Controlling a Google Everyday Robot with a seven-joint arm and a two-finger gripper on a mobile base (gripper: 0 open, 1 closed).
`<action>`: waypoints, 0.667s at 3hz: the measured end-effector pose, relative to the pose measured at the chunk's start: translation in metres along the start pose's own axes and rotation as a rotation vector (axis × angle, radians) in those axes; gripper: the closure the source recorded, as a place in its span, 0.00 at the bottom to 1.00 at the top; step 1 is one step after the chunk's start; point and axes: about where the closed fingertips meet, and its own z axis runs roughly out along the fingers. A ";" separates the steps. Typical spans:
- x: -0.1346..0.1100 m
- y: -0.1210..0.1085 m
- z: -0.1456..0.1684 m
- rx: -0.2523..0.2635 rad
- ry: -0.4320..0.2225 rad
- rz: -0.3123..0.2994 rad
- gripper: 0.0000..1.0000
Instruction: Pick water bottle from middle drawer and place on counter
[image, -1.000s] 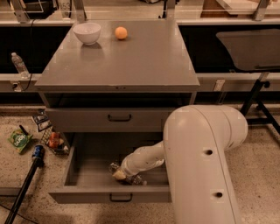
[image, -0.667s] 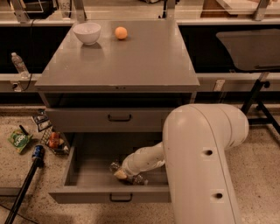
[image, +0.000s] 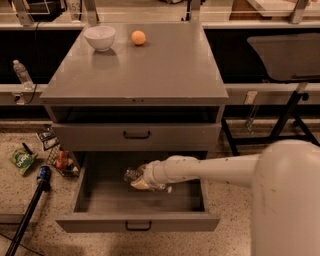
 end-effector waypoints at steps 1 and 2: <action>-0.011 0.002 -0.039 -0.055 -0.063 -0.035 1.00; -0.026 0.019 -0.118 -0.129 -0.106 -0.102 1.00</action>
Offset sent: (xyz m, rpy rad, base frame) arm -0.0801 -0.0880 0.1406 0.0719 -0.0166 0.2715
